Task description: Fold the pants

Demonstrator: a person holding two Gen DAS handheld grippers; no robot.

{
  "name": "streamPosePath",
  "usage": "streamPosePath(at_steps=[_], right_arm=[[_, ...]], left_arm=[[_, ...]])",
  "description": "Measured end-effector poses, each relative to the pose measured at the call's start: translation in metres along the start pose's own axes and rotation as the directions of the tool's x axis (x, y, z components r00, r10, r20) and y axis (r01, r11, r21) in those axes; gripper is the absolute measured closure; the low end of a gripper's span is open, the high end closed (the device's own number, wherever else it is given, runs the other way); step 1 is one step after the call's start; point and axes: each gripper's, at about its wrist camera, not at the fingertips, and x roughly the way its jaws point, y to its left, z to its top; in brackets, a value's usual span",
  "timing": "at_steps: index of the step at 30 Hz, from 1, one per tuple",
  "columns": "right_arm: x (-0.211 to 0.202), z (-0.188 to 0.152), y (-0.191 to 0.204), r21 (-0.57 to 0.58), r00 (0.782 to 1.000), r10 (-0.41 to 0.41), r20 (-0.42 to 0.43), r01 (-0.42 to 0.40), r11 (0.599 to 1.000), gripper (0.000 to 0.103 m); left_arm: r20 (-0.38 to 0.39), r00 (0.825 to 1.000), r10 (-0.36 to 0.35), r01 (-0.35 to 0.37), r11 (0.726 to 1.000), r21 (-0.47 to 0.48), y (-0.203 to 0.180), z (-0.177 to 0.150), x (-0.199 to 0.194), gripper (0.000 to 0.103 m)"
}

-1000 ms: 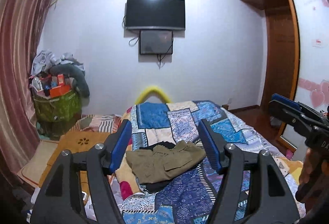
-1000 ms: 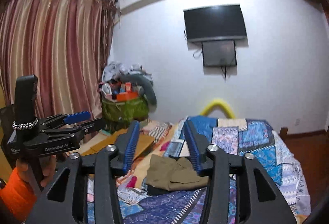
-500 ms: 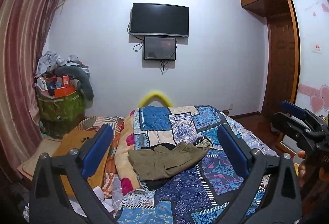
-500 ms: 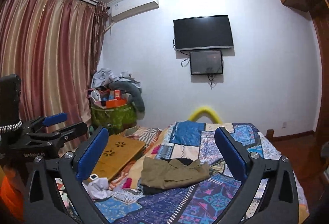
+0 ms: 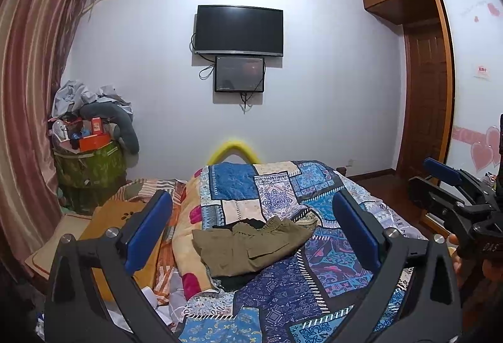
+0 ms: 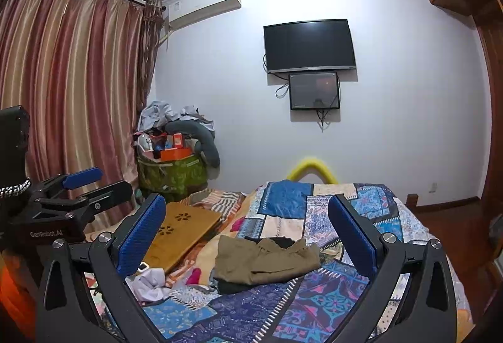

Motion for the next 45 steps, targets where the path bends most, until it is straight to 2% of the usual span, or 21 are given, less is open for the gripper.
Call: streamPosePath(at_steps=[45], right_arm=[[-0.002, -0.001, -0.002, 0.033, 0.999, -0.031, -0.013, 0.031, 0.999, 0.000]], left_arm=[[-0.045, 0.997, -0.066, 0.065, 0.998, -0.021, 0.001, -0.003, 0.011, 0.000]])
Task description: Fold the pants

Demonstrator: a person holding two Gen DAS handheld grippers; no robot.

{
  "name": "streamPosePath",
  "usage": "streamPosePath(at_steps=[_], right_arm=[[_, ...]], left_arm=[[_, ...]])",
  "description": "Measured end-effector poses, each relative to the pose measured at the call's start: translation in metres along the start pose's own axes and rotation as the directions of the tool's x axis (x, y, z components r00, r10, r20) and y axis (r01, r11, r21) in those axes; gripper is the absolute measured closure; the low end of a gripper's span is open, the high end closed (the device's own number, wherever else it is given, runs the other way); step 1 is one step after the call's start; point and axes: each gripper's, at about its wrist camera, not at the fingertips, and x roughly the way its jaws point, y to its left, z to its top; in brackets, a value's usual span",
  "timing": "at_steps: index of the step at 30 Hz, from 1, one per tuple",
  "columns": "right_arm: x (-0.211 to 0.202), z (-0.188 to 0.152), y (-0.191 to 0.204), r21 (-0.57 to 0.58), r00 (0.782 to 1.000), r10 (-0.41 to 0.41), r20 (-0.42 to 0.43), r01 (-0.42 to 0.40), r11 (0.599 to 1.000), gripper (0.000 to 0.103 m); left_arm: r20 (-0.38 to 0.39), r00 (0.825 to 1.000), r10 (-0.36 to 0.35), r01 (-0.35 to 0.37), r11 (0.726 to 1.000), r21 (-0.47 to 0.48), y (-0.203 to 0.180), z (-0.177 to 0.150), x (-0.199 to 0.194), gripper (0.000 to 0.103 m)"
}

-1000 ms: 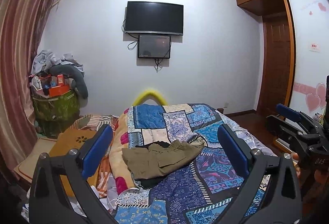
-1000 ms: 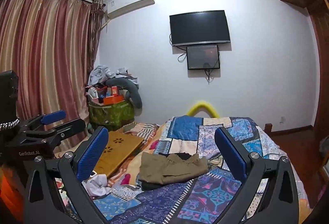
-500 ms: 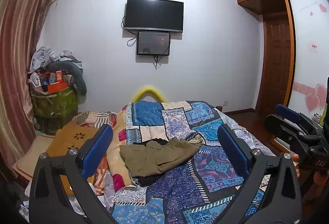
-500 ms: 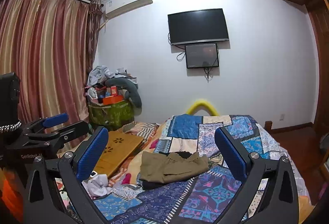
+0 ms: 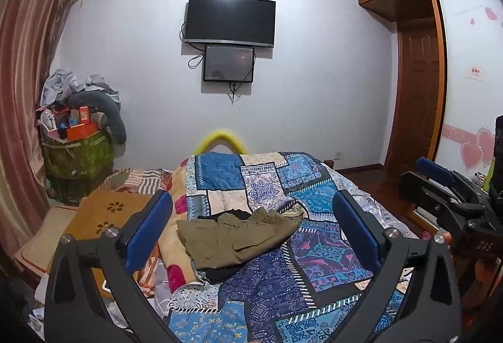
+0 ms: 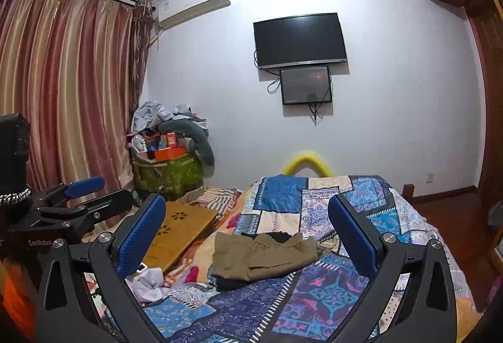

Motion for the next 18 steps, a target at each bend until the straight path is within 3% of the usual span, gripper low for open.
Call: streamPosePath(at_steps=[18], right_arm=[[0.0022, -0.0011, 0.0010, 0.005, 1.000, -0.015, -0.010, 0.015, 1.000, 0.000]], left_arm=[[-0.021, 1.000, -0.003, 0.003, 1.000, 0.001, -0.0008, -0.0045, 0.0068, 0.000]])
